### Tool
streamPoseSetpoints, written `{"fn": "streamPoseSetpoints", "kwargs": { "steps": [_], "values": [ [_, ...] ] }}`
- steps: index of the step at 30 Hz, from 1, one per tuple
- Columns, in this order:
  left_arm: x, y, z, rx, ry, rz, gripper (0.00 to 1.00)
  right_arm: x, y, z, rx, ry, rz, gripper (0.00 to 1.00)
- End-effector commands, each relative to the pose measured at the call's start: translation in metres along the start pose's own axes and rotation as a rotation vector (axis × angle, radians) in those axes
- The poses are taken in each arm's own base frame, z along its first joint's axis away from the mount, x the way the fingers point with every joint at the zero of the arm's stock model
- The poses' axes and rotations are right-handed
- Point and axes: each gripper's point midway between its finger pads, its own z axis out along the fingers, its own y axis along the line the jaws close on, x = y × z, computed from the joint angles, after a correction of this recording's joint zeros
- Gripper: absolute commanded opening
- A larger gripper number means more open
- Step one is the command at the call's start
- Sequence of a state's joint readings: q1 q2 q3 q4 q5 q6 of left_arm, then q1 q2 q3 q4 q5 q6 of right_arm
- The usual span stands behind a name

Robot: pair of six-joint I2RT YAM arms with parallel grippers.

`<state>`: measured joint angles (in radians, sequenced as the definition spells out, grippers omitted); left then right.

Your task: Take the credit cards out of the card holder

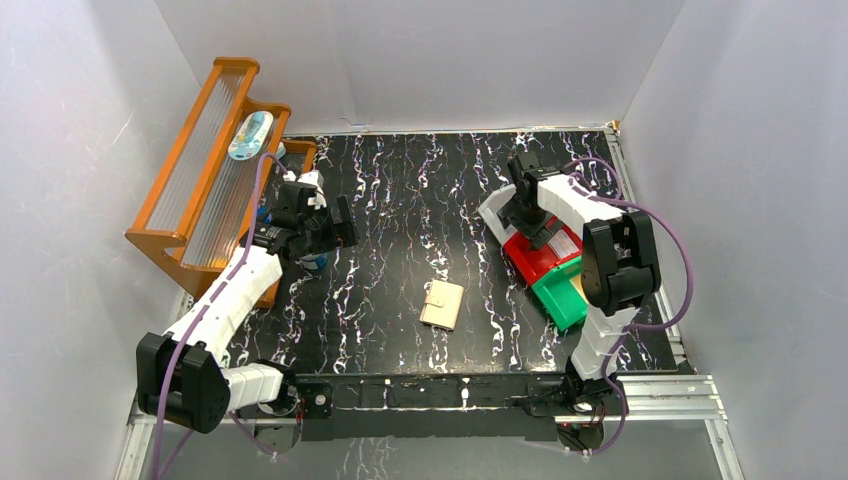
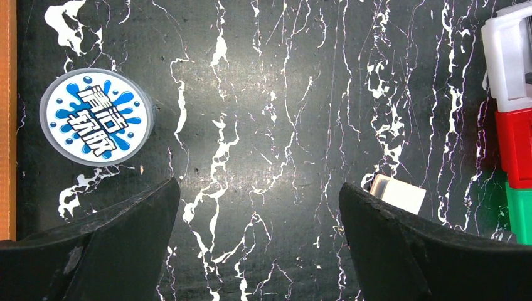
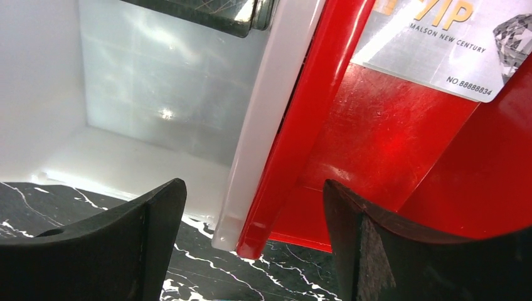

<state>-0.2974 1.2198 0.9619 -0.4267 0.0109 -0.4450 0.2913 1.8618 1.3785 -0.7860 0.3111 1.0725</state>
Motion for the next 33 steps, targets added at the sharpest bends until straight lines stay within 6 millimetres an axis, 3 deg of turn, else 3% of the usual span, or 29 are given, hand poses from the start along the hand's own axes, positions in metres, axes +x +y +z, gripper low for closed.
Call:
{"fn": "streamPoseSetpoints", "kwargs": {
  "steps": [1, 6, 11, 27, 33],
  "values": [
    [-0.001, 0.001, -0.003, -0.002, -0.001, -0.005, 0.98, 0.015, 0.000, 0.002, 0.012, 0.015, -0.045, 0.88],
    [-0.001, 0.002, -0.004, -0.005, -0.006, -0.006, 0.98, 0.028, 0.006, 0.002, 0.016, 0.027, -0.096, 0.87],
    [-0.002, 0.002, -0.005, -0.011, -0.010, -0.005, 0.98, 0.044, 0.024, -0.006, -0.007, 0.012, -0.185, 0.86],
    [-0.004, 0.006, -0.010, -0.033, -0.022, -0.010, 0.98, 0.128, 0.085, -0.018, -0.057, 0.017, -0.527, 0.83],
    [-0.015, 0.016, -0.023, -0.088, -0.097, -0.029, 0.98, 0.166, 0.118, -0.026, -0.171, 0.041, -0.738, 0.83]
  ]
}}
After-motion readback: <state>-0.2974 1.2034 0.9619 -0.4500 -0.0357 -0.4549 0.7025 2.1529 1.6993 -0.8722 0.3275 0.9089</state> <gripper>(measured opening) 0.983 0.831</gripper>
